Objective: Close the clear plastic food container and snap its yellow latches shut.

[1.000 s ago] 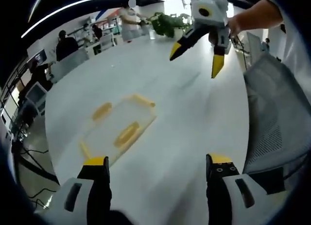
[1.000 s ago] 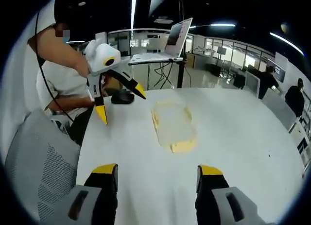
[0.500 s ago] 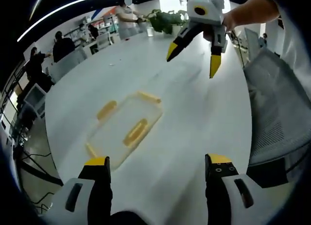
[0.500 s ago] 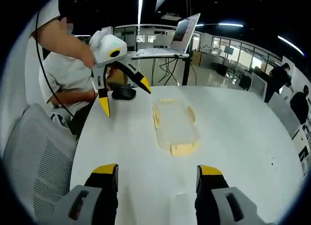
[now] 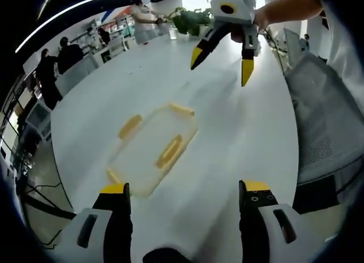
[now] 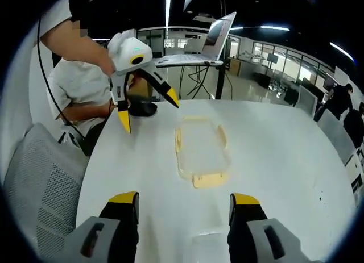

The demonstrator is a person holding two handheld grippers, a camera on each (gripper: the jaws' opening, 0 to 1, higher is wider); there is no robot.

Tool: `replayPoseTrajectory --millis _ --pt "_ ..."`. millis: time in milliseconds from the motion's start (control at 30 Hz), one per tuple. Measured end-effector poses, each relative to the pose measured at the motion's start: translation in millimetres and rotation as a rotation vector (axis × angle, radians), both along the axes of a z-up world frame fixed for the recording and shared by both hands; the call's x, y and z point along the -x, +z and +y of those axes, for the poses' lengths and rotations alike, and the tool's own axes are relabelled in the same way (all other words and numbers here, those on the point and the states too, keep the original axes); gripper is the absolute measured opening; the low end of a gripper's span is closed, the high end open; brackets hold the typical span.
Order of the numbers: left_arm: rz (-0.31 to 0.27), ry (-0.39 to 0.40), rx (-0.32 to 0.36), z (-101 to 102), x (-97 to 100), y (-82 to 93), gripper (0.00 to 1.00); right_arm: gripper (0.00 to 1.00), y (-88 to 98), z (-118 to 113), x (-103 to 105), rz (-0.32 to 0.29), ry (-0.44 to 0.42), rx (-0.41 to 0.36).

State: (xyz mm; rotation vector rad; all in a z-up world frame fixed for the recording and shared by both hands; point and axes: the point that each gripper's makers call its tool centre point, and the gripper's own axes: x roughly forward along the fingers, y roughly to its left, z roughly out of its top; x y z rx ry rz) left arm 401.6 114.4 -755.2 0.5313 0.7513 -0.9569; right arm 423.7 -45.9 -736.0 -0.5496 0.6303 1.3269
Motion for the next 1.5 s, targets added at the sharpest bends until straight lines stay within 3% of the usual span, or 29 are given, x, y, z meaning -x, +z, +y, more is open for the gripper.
replayPoseTrajectory --millis 567,1500 --pt "0.017 -0.035 -0.042 10 -17.9 -13.8 0.75 0.61 -15.6 21 -17 0.005 0.038 0.032" --pt "0.008 -0.135 -0.121 29 -50.2 -13.8 0.72 0.59 -29.2 28 -37 0.001 0.062 0.068"
